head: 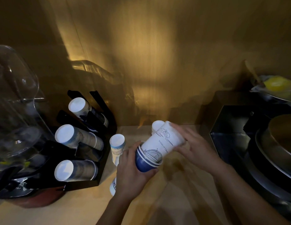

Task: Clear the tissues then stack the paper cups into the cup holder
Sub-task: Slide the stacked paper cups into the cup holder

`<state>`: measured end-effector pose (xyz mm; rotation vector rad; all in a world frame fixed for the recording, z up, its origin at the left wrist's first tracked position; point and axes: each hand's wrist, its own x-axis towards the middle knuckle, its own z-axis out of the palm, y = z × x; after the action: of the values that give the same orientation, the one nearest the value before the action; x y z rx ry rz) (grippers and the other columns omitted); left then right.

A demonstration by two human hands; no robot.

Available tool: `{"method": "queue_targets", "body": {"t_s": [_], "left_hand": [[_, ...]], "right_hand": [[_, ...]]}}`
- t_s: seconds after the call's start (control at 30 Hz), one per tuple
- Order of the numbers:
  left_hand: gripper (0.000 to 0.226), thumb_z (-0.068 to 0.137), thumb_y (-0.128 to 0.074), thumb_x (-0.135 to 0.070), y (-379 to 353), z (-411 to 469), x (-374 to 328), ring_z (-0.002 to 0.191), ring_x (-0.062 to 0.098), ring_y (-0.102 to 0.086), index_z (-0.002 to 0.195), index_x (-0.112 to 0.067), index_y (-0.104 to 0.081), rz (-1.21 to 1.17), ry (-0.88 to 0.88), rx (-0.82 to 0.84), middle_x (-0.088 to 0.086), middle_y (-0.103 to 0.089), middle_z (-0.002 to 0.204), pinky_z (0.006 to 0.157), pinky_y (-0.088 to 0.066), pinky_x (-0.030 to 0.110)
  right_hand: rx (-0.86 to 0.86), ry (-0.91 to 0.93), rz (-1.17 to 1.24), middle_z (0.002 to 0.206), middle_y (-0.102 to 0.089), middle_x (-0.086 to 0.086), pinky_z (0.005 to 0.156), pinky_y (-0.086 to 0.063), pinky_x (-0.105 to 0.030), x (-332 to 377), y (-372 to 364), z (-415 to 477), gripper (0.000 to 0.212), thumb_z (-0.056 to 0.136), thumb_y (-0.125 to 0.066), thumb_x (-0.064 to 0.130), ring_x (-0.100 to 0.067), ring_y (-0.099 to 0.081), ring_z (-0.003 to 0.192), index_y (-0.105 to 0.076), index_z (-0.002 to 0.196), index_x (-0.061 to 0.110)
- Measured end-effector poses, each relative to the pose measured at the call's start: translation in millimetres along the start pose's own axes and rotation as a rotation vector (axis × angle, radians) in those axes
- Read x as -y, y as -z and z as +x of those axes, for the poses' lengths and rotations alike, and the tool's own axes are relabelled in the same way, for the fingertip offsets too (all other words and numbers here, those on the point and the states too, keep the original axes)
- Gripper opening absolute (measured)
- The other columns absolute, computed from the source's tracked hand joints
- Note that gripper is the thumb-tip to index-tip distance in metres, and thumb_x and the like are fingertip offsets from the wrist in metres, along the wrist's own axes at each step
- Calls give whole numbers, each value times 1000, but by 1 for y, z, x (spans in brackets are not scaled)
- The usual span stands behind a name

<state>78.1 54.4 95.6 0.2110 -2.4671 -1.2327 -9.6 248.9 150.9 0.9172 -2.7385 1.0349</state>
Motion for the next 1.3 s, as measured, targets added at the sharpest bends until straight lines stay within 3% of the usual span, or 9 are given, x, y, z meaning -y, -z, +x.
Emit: {"method": "queue_targets", "body": {"t_s": [0.13,0.23,0.3,0.37,0.57,0.67,0.77,1.0,1.3], "left_hand": [[83,47,-75,-54,-3,1,-2,99,1,-45,117,-57,-30,45,-55,36,-17,-48,111,82,-43,25],[84,48,-75,-55,-7,1,-6,100,-3,-44,121,-51,-33,49,-85,44,-27,-43,107,81,-36,13],[82,48,-77,-53,-6,1,-6,104,-4,-46,118,-52,-35,-10,-62,35,-32,-44,110,84,-41,15],[83,48,-82,-46,-2,0,-2,111,2,-50,119,-47,-39,-118,6,26,-28,-50,116,89,-50,31],[93,47,-86,-43,19,-12,21,117,7,-51,126,-45,-37,-234,176,-59,-17,-50,126,98,-48,39],[92,46,-87,-39,28,-23,31,114,-1,-51,119,-56,-34,-346,285,-76,-25,-48,124,90,-47,17],[88,50,-88,-31,37,-33,41,106,-13,-49,108,-62,-30,-411,367,-114,-31,-45,118,74,-43,4],[78,54,-88,-25,61,-59,55,101,-15,-52,112,-43,-39,-434,451,-144,-21,-53,116,76,-43,2],[83,56,-87,-2,78,-71,54,99,-10,-58,119,-29,-41,-444,508,-157,-11,-56,118,75,-47,7]], "right_hand": [[7,125,-583,130,-51,-16,85,-43,-50,13,-6,3,85,54,-82,17,-36,-55,109,-46,130,30],[-74,164,-790,134,-52,-16,90,-45,-56,22,-19,4,86,40,-87,23,-34,-53,119,-56,121,24],[-124,234,-835,133,-54,-13,92,-42,-58,20,-27,5,82,44,-84,25,-32,-45,126,-55,120,21],[-190,281,-826,130,-57,-10,95,-38,-61,15,-32,5,80,48,-80,26,-30,-38,128,-50,122,16],[-225,106,-392,120,-58,-15,104,-25,-47,0,-52,20,81,53,-81,29,-33,-50,119,-43,122,8],[-191,-110,157,116,-43,2,89,-43,-35,8,-67,32,84,53,-84,20,-18,-45,111,-33,118,37],[-230,-212,432,116,-39,10,83,-41,-23,21,-86,47,86,55,-83,13,-6,-42,106,-27,106,53],[-102,-317,621,118,-55,1,93,-40,-33,50,-132,81,80,58,-85,19,-15,-51,110,-37,122,22],[210,-422,608,132,-46,-4,98,-40,-42,43,-182,107,93,62,-83,16,-26,-45,123,-25,134,21]]}}
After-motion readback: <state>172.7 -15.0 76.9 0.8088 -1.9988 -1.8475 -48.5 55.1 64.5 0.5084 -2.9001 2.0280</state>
